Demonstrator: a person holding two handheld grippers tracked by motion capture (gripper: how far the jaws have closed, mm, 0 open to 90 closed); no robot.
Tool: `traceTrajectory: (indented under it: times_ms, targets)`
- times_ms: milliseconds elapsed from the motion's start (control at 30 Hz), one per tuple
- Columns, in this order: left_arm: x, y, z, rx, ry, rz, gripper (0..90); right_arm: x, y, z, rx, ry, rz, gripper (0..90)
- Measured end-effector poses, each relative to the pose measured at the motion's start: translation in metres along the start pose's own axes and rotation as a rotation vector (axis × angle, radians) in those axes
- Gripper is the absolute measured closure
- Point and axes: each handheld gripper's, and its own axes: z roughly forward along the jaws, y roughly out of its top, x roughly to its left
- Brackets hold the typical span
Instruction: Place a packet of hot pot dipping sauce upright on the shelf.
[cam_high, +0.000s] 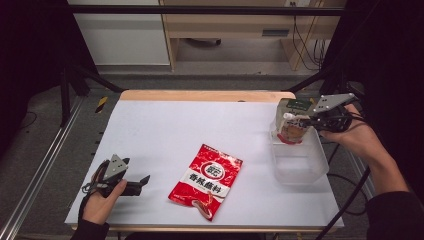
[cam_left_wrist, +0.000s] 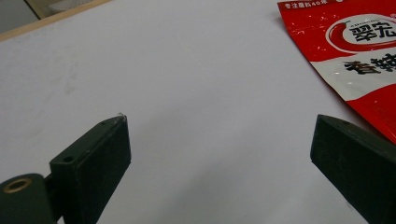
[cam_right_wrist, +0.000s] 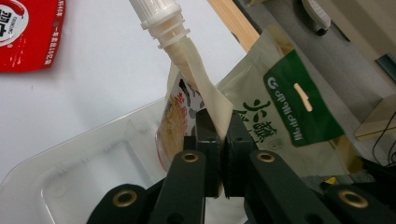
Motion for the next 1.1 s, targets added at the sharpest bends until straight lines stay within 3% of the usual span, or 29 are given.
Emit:
traceTrajectory:
  times_ms: [533, 733, 867, 933, 1100]
  targets:
    - [0.000, 0.000, 0.000, 0.004, -0.005, 0.000, 5.1, 0.010, -0.012, 0.038, 0.045, 0.060, 0.034, 87.7]
    - [-0.001, 0.000, 0.001, 0.010, -0.011, 0.002, 5.1, 0.007, -0.018, 0.040, 0.036, 0.057, 0.089, 86.7]
    - [-0.001, 0.000, 0.001, 0.011, -0.013, 0.004, 5.0, 0.007, -0.017, 0.040, 0.041, 0.047, 0.096, 84.5]
    - [-0.001, 0.000, 0.001, 0.011, -0.013, 0.004, 5.1, 0.006, -0.016, 0.040, 0.041, 0.038, 0.109, 79.6]
    - [-0.002, 0.000, 0.001, 0.011, -0.012, 0.005, 5.0, 0.007, -0.013, 0.039, 0.042, 0.007, 0.161, 49.6]
